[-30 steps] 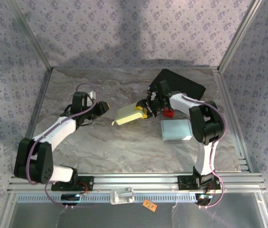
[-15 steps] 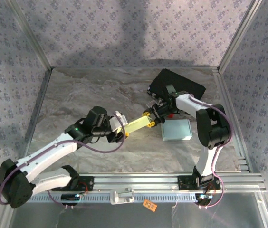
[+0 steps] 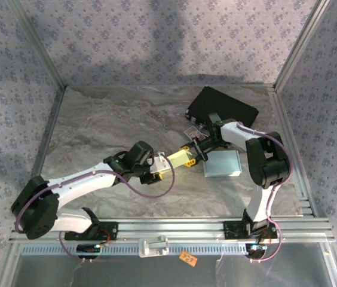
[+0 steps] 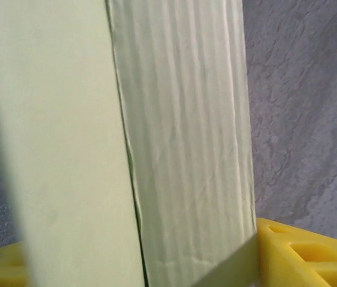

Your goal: Fold the paper box

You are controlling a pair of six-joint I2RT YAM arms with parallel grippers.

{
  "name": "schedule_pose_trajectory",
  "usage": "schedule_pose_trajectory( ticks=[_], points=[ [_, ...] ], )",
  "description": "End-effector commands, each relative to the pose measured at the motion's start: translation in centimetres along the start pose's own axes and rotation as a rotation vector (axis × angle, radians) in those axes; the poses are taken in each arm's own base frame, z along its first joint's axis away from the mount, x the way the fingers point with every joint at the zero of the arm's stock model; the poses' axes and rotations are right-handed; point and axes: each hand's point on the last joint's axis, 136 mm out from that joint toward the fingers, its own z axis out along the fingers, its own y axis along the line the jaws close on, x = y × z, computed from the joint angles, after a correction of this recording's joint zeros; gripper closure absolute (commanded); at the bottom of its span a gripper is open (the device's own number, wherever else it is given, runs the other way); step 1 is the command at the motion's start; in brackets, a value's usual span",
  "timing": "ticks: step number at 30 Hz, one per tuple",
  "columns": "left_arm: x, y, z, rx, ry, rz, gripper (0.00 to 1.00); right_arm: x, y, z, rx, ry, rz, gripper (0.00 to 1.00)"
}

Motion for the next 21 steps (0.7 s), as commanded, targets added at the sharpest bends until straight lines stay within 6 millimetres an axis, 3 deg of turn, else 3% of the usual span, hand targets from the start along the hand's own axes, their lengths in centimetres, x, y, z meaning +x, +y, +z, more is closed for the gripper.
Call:
schedule_pose_trajectory(
  ticks=[1,7,21],
  points=[
    [-1.3,1.6,-0.1,-0.096,-0.019,0.034,0.39,-0.2,-2.1,1.1,0.060,0.023,0.130,0.64],
    [-1.3,2.1,0.1,-0.116,-0.005,0.030,0.43,-0.2,-3.0,1.8,0.093,0.045,0.166,0.61],
    [-1.0,1.2,0.9,-0.040,0.056,0.015,0.53,-1.4,-2.9,0.7,0.101,-0.016,0.167,0.33]
  ],
)
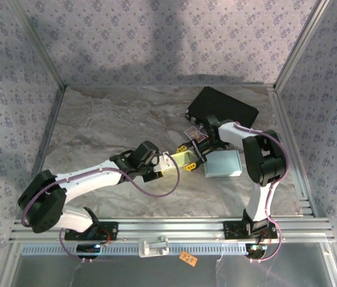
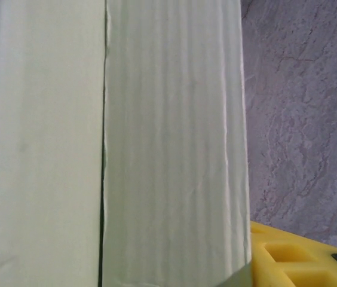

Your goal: Fold the paper box

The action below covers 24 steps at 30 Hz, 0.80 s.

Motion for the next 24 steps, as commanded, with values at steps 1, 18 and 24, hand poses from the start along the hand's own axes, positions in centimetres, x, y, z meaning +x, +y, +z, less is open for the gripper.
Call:
schedule_pose_trajectory(
  ticks=[1,18,24],
  points=[
    [-0.7,0.2,-0.2,0.022,0.010,-0.006,0.54,-1.0,-1.9,-0.1,0.074,-0.047,0.096,0.31],
    [0.0,-0.7,-0.6,0.116,0.086,-0.089,0.56,2.3,0.6,-6.9,0.140,-0.304,-0.231,0.21],
    [0.8,-0.8,-0.4,0.138,0.095,-0.121,0.56,2.8,0.1,-10.7,0.261,-0.519,-0.527,0.26]
  ],
)
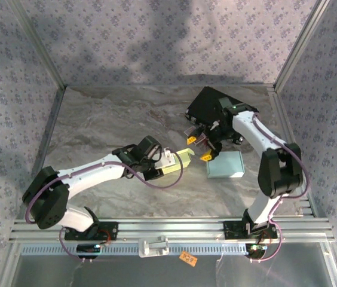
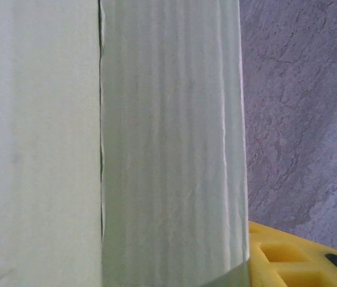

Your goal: Fold the paper box

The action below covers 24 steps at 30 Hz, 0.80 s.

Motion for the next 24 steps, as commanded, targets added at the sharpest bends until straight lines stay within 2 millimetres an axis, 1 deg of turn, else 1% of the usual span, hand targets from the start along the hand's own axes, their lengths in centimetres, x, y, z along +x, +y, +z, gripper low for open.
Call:
schedule_pose_trajectory(
  ticks=[1,2,4,6,9,12,14,18,20,24],
  points=[
    [1.0,-0.3,0.0,0.045,0.031,-0.040,0.56,-0.5,-2.0,-2.1,0.163,-0.149,-0.265,0.29],
    [1.1,-0.2,0.0,0.048,0.030,-0.046,0.56,-0.6,-2.6,-2.3,0.214,-0.195,-0.360,0.30],
    [1.4,-0.1,0.0,0.055,0.028,-0.053,0.55,-0.7,-2.8,-1.9,0.266,-0.268,-0.525,0.30],
    [1.6,-0.1,0.0,0.068,0.031,-0.051,0.55,-0.4,-1.9,-1.5,0.235,-0.322,-0.656,0.29],
    [1.9,-0.2,0.2,0.078,0.041,-0.046,0.55,-0.4,0.0,-1.1,0.197,-0.405,-0.776,0.26],
    [2.4,0.0,0.4,0.076,0.060,-0.051,0.54,-0.5,1.2,0.0,0.212,-0.408,-0.839,0.24],
    [2.6,0.2,0.5,0.075,0.063,-0.058,0.54,-0.8,1.3,1.2,0.244,-0.383,-0.852,0.23],
    [2.8,0.6,0.5,0.071,0.059,-0.066,0.52,-0.5,1.8,3.4,0.311,-0.336,-0.919,0.24],
    [2.9,0.7,0.5,0.070,0.061,-0.067,0.52,-0.7,1.6,4.1,0.374,-0.339,-0.938,0.24],
    [2.9,0.6,0.5,0.073,0.056,-0.066,0.51,-2.3,0.9,4.6,0.442,-0.367,-0.911,0.25]
  ],
)
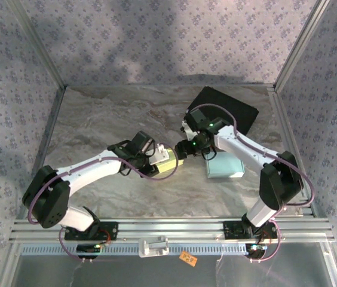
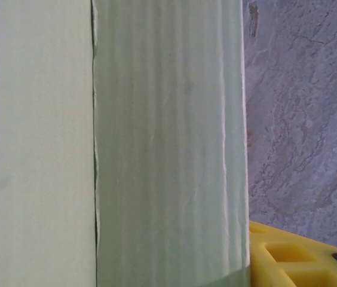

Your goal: Fold the paper box

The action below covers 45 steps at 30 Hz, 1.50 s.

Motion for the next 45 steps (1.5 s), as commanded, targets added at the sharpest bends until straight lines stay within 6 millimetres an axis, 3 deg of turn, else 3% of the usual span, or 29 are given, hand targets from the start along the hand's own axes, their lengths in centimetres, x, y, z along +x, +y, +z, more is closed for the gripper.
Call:
schedule_pose_trajectory(
  ticks=[1,10,18,21,28,40,45],
  points=[
    [1.3,-0.9,0.5,0.045,0.036,0.011,0.51,-1.5,-1.7,0.0,0.100,-0.032,-0.011,0.25],
    [1.3,-0.4,0.5,0.039,0.031,0.003,0.50,-0.1,-2.5,1.8,0.151,0.048,0.008,0.31],
    [1.5,-0.3,0.0,0.044,0.023,0.018,0.52,-2.4,0.0,-3.8,0.006,-0.086,-0.055,0.36],
    [1.4,-0.3,-0.2,0.054,0.015,0.029,0.52,-2.5,0.6,-5.0,-0.063,-0.088,-0.138,0.39],
    [1.5,0.0,-0.1,0.063,0.017,0.030,0.52,-2.3,-0.7,-4.7,-0.031,-0.016,-0.214,0.45],
    [1.6,0.2,0.2,0.061,0.023,0.016,0.52,-3.6,0.1,-2.3,0.052,0.028,-0.265,0.55],
    [1.5,0.3,0.3,0.060,0.022,0.013,0.52,-3.6,0.5,-1.7,0.050,0.043,-0.281,0.67]
  ],
)
